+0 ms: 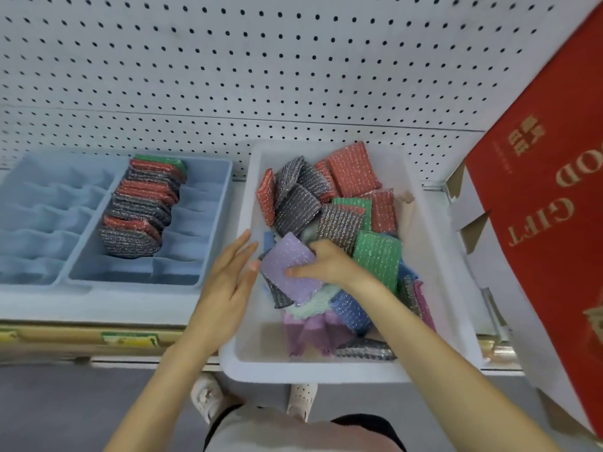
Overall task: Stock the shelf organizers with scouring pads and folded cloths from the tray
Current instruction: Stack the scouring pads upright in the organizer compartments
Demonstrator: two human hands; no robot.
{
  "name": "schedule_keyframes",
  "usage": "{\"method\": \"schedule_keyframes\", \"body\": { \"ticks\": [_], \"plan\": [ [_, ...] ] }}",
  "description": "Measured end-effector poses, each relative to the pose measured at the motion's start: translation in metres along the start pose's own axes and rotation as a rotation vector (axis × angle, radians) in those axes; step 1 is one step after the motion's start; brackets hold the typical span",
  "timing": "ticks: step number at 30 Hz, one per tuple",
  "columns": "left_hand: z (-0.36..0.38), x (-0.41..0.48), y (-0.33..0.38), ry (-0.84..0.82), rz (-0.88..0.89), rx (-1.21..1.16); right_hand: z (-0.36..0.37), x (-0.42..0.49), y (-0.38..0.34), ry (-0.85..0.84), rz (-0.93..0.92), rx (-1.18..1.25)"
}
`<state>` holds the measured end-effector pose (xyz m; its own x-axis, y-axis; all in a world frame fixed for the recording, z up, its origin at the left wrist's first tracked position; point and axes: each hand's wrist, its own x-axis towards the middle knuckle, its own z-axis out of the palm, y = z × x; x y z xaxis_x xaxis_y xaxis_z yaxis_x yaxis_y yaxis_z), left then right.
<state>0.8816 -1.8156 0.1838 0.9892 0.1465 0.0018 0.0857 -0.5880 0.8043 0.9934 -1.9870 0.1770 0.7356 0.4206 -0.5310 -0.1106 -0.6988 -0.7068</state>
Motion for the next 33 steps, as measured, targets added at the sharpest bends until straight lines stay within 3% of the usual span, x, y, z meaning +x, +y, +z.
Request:
{"method": "schedule_keyframes", "body": {
  "ticks": [3, 6, 9, 13, 18, 24, 27, 30, 33],
  "plan": [
    [0.001, -0.001, 0.001, 0.009, 0.013, -0.021, 0.008, -0.001, -0.003, 0.057, -0.008, 0.043],
    [0.000, 0.000, 0.001, 0.001, -0.001, -0.039, -0.004, -0.010, -0.011, 0.120, 0.002, 0.266],
    [-0.001, 0.000, 0.002, -0.001, -0.001, -0.049, -0.041, -0.017, -0.008, 0.293, -0.013, 0.508],
    [-0.001, -0.001, 0.003, -0.009, -0.010, -0.068, -0.068, 0.001, 0.010, 0.424, 0.113, 0.392],
    [-0.001, -0.001, 0.007, -0.014, -0.022, -0.072, -0.059, 0.021, 0.023, 0.542, 0.174, 0.432],
    [-0.001, -0.001, 0.006, -0.011, -0.007, -0.075, -0.059, 0.018, 0.025, 0.389, 0.188, 0.564],
    [-0.002, -0.003, 0.007, -0.004, 0.015, -0.046, -0.055, 0.012, 0.023, 0.392, 0.160, 0.609],
    [-0.005, -0.004, 0.013, 0.013, 0.031, 0.116, -0.063, -0.004, 0.015, 0.499, 0.048, 0.701],
    [-0.012, -0.004, 0.039, 0.170, 0.128, 0.184, -0.083, -0.034, -0.001, 0.505, -0.124, 0.990]
  ]
}}
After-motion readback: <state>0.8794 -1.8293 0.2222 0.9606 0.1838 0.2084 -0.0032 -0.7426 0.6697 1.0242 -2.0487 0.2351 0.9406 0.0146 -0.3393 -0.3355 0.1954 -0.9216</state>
